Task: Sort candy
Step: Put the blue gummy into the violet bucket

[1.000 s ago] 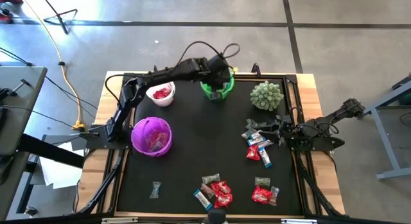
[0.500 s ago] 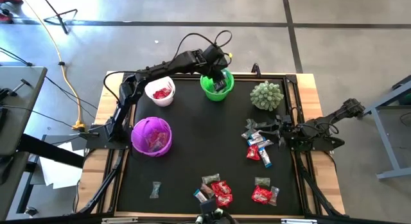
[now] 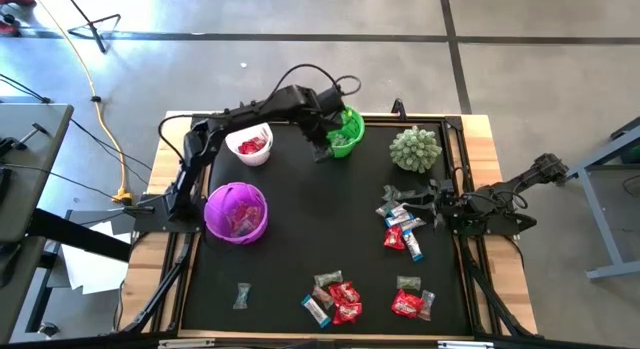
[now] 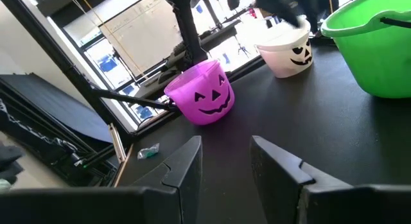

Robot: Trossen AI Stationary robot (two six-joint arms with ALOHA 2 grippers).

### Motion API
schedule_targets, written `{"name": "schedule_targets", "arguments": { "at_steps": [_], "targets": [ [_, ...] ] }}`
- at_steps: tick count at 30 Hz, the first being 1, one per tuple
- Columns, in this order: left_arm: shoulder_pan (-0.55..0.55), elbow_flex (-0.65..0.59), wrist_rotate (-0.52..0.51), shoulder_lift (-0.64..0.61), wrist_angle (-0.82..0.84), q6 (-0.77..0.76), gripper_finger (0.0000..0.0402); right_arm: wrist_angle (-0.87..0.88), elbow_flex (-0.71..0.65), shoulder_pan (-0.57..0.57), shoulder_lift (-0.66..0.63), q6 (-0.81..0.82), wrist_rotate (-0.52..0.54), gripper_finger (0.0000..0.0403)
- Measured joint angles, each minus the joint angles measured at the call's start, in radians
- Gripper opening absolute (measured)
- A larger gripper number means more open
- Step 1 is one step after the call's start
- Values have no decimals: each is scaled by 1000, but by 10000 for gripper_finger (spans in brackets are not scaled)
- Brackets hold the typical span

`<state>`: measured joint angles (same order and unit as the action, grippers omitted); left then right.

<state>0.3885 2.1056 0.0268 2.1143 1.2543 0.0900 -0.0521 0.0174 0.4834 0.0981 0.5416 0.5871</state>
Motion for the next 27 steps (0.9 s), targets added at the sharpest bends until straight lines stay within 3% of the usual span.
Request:
{"name": "schedule_targets", "arguments": {
  "at_steps": [7,11,20,27],
  "targets": [
    [-103,0,-70,-70,101,9,152,0,0,0,0,0,0,126],
    [-176,1,-117,-74,136,-74,154,0,0,0,0,0,0,126],
    [-364,-46,-170,-75,123,-350,155,0,0,0,0,0,0,126],
    [-556,-123,-117,-75,60,-690,155,0,0,0,0,0,0,126]
  ]
}}
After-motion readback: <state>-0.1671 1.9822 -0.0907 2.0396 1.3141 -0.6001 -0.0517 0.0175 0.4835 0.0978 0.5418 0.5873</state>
